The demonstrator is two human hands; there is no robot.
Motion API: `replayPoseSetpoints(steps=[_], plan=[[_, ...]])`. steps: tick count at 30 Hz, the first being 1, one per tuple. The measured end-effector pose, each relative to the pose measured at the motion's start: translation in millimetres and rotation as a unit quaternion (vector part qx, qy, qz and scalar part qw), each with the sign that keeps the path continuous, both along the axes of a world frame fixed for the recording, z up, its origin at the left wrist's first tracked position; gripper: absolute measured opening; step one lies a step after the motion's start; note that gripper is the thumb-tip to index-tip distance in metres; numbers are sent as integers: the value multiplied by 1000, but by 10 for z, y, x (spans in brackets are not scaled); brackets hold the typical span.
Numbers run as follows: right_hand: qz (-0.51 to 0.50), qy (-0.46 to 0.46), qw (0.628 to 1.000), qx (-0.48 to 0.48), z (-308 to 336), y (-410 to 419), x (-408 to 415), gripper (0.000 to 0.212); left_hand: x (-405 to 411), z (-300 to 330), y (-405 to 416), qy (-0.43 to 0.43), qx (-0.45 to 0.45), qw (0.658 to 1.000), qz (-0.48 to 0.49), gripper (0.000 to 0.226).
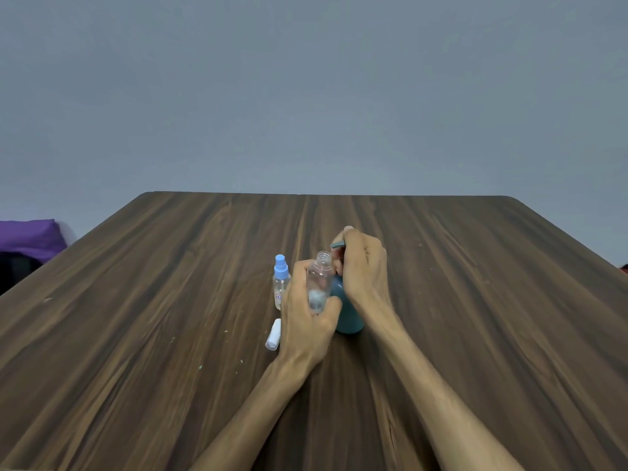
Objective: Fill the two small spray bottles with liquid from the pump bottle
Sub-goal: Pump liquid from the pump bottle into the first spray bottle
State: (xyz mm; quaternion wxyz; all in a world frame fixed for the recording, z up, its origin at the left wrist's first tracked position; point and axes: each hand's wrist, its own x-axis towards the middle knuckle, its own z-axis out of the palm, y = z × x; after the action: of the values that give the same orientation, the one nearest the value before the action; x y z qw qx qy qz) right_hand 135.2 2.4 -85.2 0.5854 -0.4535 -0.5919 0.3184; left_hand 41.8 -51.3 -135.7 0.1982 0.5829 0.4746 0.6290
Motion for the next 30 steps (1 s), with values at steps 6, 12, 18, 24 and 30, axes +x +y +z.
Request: replayPoseSetpoints(steps=[6,12,18,24,30], plan=[[44,-27,996,-69,226,-58,156,27,54,80,-49,-6,16,1000,-14,41],[153,-127,944,-262,739,115,298,33,13,88,0,1,2,1000,-4,39],[153,-325,892,-274,846,316,131,39,25,120,19,21,33,999,-5,38],[159,-394,863,-272,861,314,78,42,-29,126,65,-9,35,999,-15,47],[148,-396,864,-272,896,319,37,34,-62,137,53,-61,37,995,-76,54]])
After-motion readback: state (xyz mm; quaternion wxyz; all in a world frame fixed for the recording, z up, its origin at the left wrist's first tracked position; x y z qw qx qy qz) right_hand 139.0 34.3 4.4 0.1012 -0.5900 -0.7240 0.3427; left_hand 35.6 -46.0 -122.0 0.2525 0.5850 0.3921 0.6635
